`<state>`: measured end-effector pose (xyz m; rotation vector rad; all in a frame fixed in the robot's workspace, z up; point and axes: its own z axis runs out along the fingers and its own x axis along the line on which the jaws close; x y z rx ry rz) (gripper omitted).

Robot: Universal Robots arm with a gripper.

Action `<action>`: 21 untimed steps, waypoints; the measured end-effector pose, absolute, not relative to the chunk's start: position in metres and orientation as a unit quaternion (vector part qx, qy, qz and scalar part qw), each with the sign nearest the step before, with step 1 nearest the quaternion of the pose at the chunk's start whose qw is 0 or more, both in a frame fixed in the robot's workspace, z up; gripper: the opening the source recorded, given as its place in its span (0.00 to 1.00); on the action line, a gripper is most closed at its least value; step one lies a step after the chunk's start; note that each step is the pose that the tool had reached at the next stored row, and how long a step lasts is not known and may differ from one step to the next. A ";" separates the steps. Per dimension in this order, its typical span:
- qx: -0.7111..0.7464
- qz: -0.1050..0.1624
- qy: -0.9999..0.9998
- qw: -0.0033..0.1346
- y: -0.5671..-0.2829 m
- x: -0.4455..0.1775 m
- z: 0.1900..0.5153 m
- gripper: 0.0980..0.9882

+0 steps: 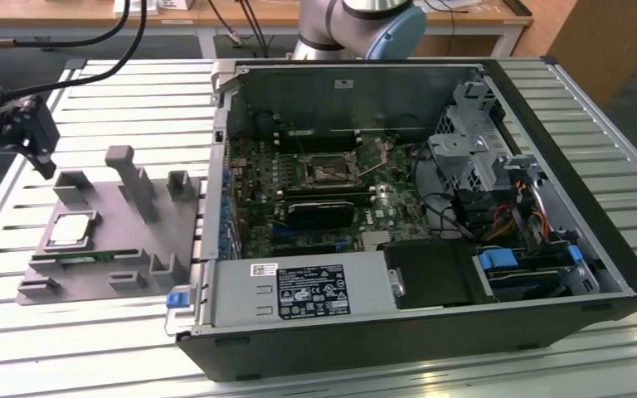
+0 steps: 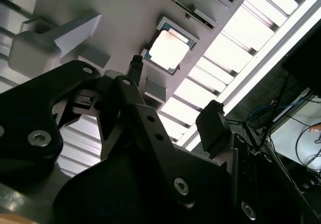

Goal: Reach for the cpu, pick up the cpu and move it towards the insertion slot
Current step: 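Pick up the cpu and move it towards the insertion slot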

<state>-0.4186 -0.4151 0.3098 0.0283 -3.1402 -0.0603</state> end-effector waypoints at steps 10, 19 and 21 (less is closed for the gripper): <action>0.007 -0.019 -1.000 0.000 -0.415 -0.421 0.292 0.68; 0.007 -0.019 -1.000 0.000 -0.415 -0.421 0.276 0.68; 0.007 -0.019 -1.000 0.000 -0.415 -0.421 0.273 0.68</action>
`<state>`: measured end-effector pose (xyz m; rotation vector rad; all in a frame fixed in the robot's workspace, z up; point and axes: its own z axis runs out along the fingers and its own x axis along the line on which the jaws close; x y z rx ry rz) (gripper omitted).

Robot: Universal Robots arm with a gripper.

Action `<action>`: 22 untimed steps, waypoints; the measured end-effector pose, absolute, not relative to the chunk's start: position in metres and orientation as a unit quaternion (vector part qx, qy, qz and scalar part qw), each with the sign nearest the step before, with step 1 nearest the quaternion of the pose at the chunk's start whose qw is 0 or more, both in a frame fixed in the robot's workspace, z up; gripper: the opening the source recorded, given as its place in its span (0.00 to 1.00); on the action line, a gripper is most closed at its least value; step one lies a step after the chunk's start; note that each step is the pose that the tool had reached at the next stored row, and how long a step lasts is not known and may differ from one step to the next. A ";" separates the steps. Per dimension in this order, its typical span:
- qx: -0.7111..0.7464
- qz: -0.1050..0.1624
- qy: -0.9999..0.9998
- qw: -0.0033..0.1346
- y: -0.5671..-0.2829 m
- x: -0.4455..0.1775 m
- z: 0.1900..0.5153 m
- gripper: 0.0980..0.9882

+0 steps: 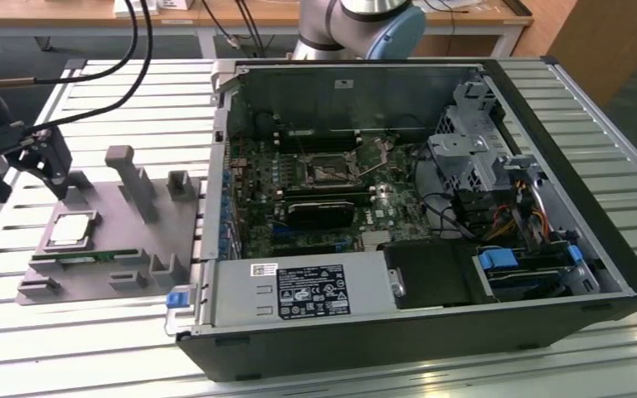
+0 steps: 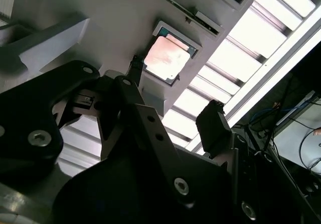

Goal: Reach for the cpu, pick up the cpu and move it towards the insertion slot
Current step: 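Pick up the cpu and move it towards the insertion slot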

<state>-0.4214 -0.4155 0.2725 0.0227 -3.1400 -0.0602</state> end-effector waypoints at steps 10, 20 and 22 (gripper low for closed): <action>0.007 -0.019 -1.000 0.000 -0.417 -0.421 0.258 0.68; -0.001 -0.019 -1.000 0.000 -0.417 -0.421 0.240 0.68; -0.006 -0.019 -1.000 0.000 -0.417 -0.421 0.236 0.68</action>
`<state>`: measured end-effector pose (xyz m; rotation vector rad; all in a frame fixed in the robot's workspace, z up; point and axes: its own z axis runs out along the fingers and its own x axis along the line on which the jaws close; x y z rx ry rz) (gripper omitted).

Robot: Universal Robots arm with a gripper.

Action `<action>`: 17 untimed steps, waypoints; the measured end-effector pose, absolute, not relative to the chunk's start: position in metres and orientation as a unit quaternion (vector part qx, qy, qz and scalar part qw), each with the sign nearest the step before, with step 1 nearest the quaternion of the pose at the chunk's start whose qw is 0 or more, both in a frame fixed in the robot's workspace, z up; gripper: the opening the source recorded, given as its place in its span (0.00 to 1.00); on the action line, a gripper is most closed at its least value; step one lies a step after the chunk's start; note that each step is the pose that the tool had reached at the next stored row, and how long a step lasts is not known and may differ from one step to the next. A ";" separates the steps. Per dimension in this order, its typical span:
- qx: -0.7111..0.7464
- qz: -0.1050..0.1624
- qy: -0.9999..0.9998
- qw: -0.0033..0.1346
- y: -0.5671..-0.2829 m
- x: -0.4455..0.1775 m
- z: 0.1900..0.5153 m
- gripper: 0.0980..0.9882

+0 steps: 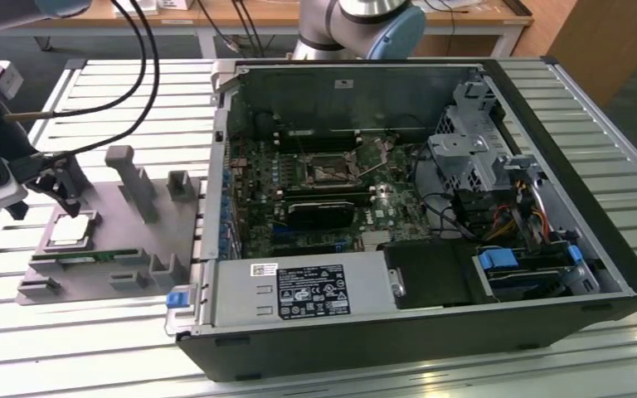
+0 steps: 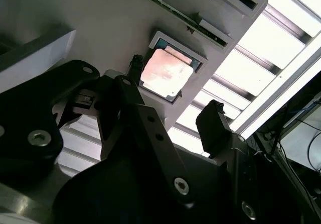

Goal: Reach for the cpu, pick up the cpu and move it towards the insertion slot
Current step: 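Pick up the cpu and move it towards the insertion slot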

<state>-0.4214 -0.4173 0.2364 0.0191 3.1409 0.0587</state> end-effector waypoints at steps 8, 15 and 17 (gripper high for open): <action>0.012 0.018 1.000 0.000 -0.417 -0.421 0.225 0.68; 0.013 0.018 1.000 0.000 -0.417 -0.421 0.213 0.68; 0.013 0.018 1.000 0.000 -0.416 -0.421 0.211 0.68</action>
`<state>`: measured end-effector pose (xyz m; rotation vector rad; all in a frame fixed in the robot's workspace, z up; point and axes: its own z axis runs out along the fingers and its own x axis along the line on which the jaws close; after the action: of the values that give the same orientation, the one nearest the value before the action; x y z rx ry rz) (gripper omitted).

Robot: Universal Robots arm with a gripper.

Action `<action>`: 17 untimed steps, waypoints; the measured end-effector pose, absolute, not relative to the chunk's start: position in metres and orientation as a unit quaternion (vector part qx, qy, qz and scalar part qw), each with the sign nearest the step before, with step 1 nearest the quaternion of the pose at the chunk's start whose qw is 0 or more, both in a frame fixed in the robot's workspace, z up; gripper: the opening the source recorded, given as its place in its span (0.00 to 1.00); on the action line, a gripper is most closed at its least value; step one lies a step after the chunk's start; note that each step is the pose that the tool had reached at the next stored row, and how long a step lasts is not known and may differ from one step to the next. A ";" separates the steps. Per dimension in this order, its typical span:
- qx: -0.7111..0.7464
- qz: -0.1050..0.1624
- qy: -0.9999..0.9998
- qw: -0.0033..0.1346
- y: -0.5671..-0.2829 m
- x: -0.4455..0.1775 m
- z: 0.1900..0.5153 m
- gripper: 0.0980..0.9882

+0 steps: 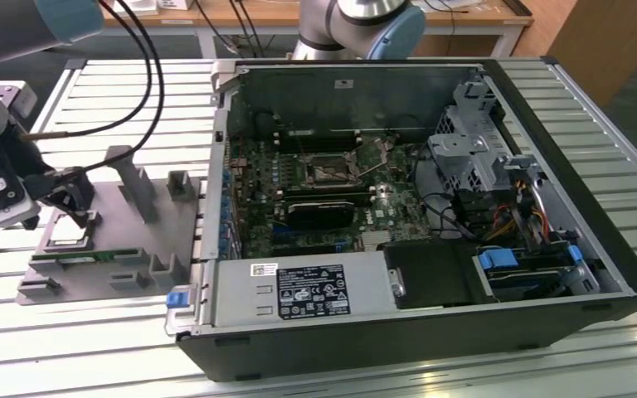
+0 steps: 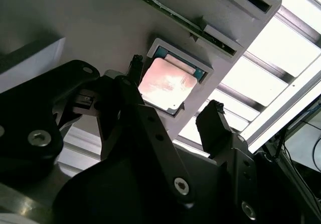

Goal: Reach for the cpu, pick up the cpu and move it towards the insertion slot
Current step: 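Pick up the cpu and move it towards the insertion slot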

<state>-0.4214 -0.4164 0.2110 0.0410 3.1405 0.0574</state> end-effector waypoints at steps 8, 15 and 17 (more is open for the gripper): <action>0.016 0.018 1.000 0.000 -0.412 -0.421 0.203 0.68; 0.016 0.016 1.000 0.000 -0.410 -0.421 0.195 0.68; 0.016 0.015 1.000 0.000 -0.409 -0.421 0.193 0.68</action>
<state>-0.4215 -0.4092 0.1928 0.0515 3.1403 0.0472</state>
